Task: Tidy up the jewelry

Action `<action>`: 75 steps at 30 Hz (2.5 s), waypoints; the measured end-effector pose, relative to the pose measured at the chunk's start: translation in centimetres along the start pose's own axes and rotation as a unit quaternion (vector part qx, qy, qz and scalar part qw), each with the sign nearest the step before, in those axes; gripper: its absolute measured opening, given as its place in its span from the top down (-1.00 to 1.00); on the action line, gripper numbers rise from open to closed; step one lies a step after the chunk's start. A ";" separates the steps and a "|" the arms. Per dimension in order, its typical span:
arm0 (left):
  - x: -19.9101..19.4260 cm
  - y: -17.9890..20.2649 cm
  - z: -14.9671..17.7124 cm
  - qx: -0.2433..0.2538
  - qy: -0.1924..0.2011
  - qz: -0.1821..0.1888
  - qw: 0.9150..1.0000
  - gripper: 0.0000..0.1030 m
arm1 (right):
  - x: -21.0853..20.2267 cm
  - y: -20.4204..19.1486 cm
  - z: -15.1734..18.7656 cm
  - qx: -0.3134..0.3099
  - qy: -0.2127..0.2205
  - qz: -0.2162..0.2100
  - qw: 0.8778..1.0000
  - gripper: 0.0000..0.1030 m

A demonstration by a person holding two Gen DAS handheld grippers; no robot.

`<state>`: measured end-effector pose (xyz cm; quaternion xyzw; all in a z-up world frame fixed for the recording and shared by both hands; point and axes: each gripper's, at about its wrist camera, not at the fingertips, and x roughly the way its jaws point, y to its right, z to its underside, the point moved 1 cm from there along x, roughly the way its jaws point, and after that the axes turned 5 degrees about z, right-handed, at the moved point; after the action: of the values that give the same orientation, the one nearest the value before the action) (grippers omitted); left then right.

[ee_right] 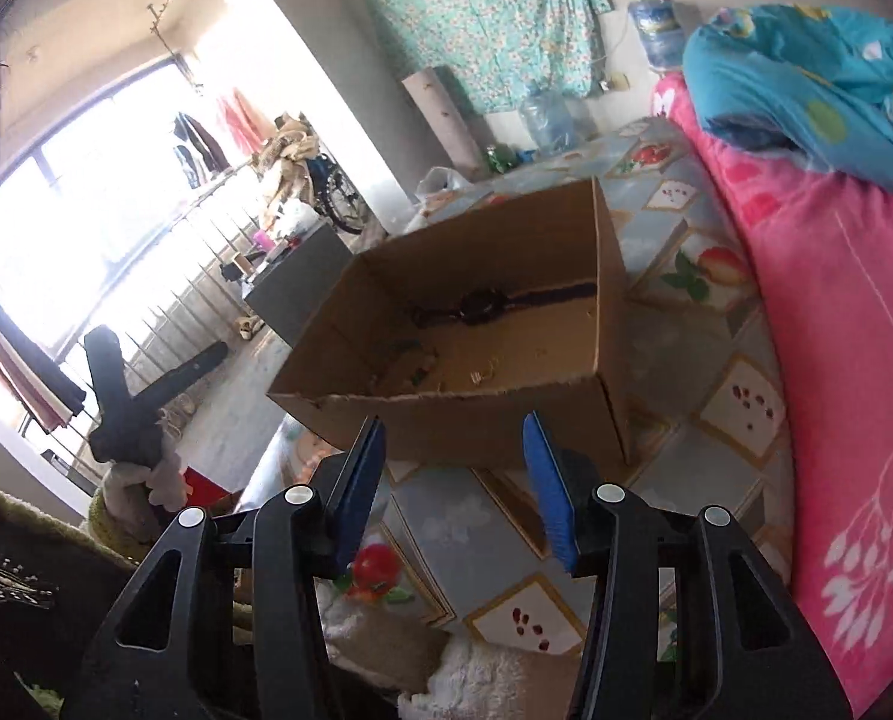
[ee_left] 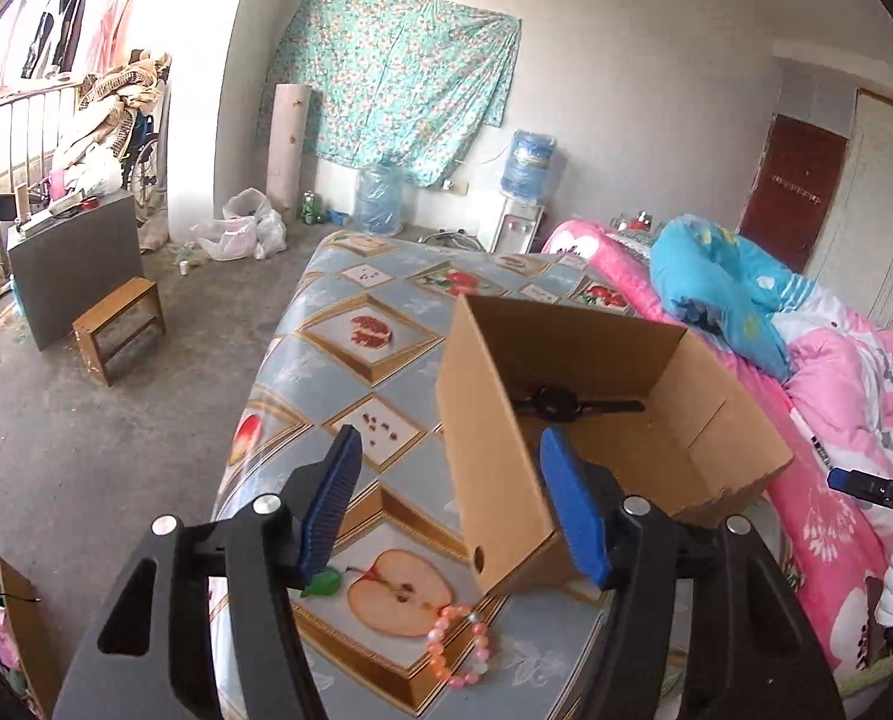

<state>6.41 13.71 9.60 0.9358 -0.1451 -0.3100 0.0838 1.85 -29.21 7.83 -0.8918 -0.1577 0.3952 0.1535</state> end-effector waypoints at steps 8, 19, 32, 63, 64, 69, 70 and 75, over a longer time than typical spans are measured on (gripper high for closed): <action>3.1 1.5 7.3 0.014 -0.106 0.001 0.994 -0.18 | 7.6 3.6 3.6 0.046 -0.065 0.066 0.995 0.17; 9.2 4.3 10.4 0.035 -0.181 0.023 0.983 -0.18 | 7.9 4.6 3.8 0.069 -0.058 0.056 0.994 0.17; 10.8 7.2 11.1 0.041 -0.197 0.105 0.974 -0.18 | 7.1 4.6 4.2 0.081 -0.056 0.060 0.993 0.17; 12.1 11.6 11.8 0.101 -0.203 0.128 0.966 -0.25 | 9.9 0.2 5.5 -0.073 -0.078 0.118 0.987 0.91; 12.1 11.6 11.8 0.100 -0.202 0.128 0.966 -0.25 | 9.9 0.0 5.6 -0.072 -0.082 0.109 0.988 0.91; 12.0 11.6 11.8 0.099 -0.201 0.128 0.966 -0.26 | 9.5 -0.1 5.6 -0.050 -0.096 0.073 0.991 0.91; 12.0 11.6 11.8 0.099 -0.200 0.129 0.966 -0.27 | 9.0 -0.1 5.5 -0.052 -0.090 0.075 0.992 0.91; 11.9 11.6 11.9 0.099 -0.201 0.127 0.966 -0.28 | 7.3 0.7 5.3 -0.046 -0.075 0.097 0.991 0.91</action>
<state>5.81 -1.94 -3.57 0.8320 -0.3062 -0.4626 -0.0015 2.62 -26.14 -0.68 -0.8771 -0.0998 0.4659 0.0607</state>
